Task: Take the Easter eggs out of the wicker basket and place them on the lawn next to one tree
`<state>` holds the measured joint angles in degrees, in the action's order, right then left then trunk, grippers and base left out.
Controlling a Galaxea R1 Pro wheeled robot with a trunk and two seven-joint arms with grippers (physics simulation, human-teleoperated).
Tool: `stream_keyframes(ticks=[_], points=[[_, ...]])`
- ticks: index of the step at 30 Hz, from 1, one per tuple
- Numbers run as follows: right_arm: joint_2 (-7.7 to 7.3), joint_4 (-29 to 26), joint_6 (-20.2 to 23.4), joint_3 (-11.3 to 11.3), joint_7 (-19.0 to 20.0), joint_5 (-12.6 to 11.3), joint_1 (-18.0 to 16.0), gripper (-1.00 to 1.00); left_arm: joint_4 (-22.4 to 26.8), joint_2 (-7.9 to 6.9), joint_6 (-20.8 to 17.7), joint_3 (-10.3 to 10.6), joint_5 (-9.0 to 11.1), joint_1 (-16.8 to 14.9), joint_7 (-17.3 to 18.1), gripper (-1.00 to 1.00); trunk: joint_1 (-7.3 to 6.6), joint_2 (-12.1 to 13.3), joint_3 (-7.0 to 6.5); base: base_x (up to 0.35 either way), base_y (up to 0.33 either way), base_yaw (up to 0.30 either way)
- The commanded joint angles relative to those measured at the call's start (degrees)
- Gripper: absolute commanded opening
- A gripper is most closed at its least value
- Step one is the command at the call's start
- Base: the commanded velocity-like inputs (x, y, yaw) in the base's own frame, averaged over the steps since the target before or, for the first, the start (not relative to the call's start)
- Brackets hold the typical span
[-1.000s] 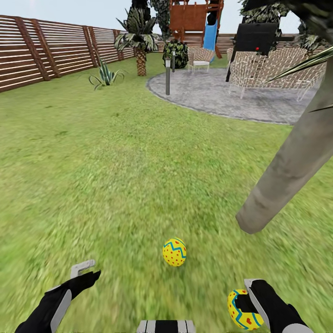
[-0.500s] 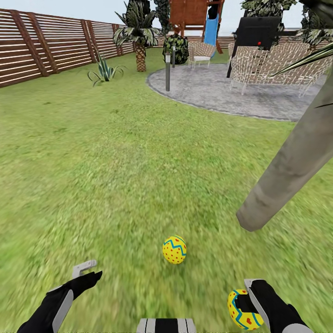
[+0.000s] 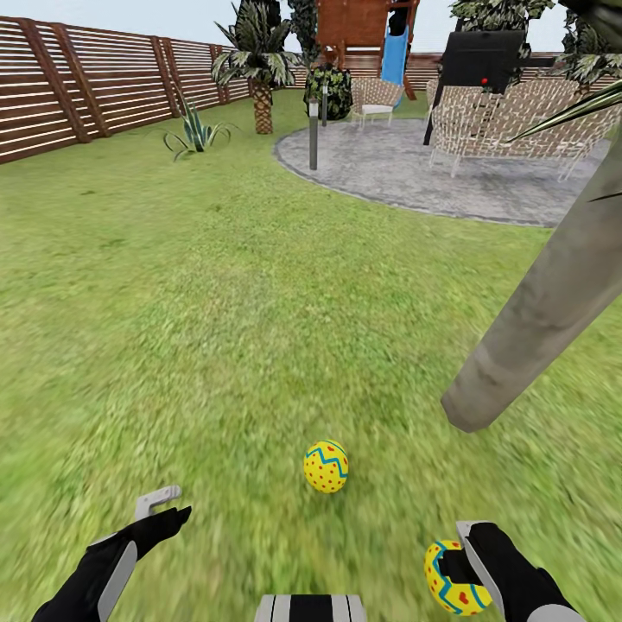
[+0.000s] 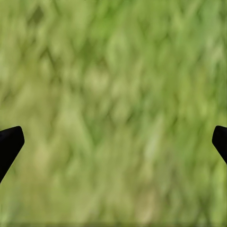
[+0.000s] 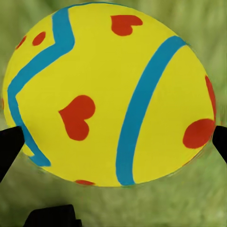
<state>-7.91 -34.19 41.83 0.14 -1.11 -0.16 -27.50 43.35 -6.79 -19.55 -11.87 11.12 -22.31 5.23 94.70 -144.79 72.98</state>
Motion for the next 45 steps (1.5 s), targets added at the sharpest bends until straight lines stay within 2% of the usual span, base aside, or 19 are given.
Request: stream_keyframes(ticks=[1, 9, 20, 22, 23, 29, 40, 45], points=[[0.00, -0.1, 0.3, 0.0, -0.1, 0.0, 0.0, 1.00, 0.1, 0.02, -0.4, -0.2, 0.3, 0.0, 0.2, 1.00, -0.01, 0.0, 0.04, 0.000, 0.000, 0.000], [0.00, -0.1, 0.3, 0.0, -0.1, -0.1, 0.0, 1.00, 0.1, 0.06, -0.4, -0.2, 0.3, 0.0, 0.2, 1.00, -0.01, 0.0, 0.04, 0.000, 0.000, 0.000], [0.00, -0.1, 0.3, 0.0, -0.1, -0.1, 0.0, 1.00, -0.1, 0.16, -0.4, -0.1, 0.3, 0.0, 0.1, 1.00, -0.29, 0.1, -2.39, -0.058, 0.000, 0.000], [0.00, -0.1, 0.3, 0.0, -0.1, -0.1, 0.0, 1.00, -0.2, 1.31, -0.5, -0.1, 0.2, 0.0, 0.3, 1.00, -0.35, 0.2, -2.84, -0.333, 0.000, 0.000], [0.00, -0.1, 0.3, 0.0, -0.1, 0.0, 0.0, 1.00, -0.2, 1.38, -0.5, -0.1, 0.2, 0.0, 0.3, 1.00, -0.37, 0.2, -3.06, -0.342, 0.000, 0.000], [-0.09, -0.1, 0.3, -0.2, -0.1, -0.1, 0.0, 1.00, -0.2, 1.43, -0.5, -0.1, 0.2, 0.0, 0.2, 1.00, -0.53, 0.3, -4.39, -0.223, -0.063, 0.000], [-0.09, -0.1, 0.3, -0.1, -0.1, -0.1, 0.0, 1.00, -0.3, 1.67, -0.4, -0.1, 0.2, 0.0, 0.1, 1.00, -0.81, 0.4, -6.82, -0.024, -0.018, 0.000], [-0.08, -0.1, 0.3, -0.2, -0.1, -0.1, 0.0, 1.00, -2.4, 2.53, -0.5, 0.0, -0.8, 0.0, 0.2, 1.00, -0.94, 0.5, -7.93, -0.136, -0.188, 0.000]])
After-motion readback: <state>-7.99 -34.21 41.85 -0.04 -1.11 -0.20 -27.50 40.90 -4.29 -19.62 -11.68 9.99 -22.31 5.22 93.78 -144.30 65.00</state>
